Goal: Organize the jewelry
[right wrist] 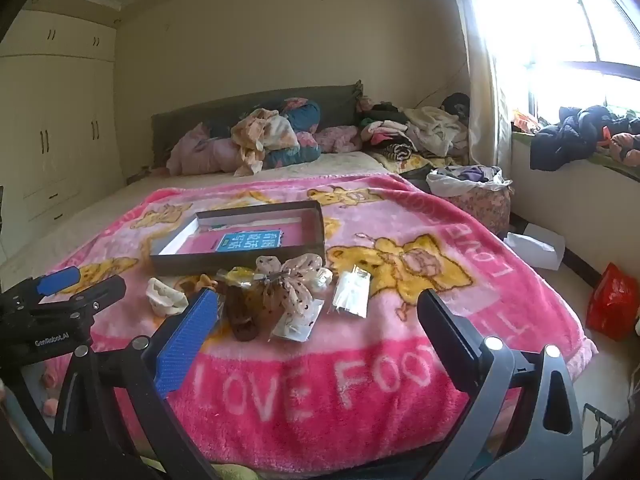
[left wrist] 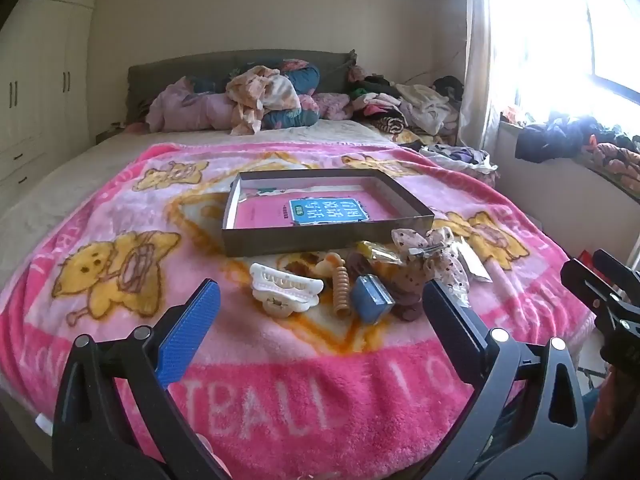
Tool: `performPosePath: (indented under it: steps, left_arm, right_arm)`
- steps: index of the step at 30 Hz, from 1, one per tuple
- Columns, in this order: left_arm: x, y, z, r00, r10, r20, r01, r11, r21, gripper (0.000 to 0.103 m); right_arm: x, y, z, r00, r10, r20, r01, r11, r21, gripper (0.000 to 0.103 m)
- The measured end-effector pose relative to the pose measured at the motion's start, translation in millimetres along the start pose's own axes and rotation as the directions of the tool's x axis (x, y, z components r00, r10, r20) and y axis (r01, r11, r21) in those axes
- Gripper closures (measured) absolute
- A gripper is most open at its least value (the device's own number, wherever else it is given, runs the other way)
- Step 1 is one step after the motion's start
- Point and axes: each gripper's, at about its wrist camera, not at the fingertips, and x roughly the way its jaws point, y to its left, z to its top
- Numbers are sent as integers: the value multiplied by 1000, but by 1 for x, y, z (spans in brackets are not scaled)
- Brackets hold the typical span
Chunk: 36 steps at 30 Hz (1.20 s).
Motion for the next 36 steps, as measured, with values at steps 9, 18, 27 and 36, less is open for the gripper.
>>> performPosePath:
  steps: [9, 18, 27, 36]
  left_arm:
    - [2, 4, 0, 1000, -6, -14, 6, 1000, -22, 11]
    - [1, 2, 0, 1000, -4, -13, 4, 1000, -19, 11]
    - [1, 2, 0, 1000, -5, -12, 5, 1000, -19, 11]
    - [1, 2, 0, 1000, -5, -12, 5, 1000, -18, 11]
  right_arm:
    - [1, 1, 0, 1000, 8, 12, -8, 1000, 3, 6]
    - [-6, 4, 0, 1000, 13, 27, -13, 1000, -7, 6]
    - [-8, 5, 1, 999, 7, 35, -7, 1000, -8, 6]
    - [-11, 6, 3, 999, 3, 42, -3, 1000, -21, 6]
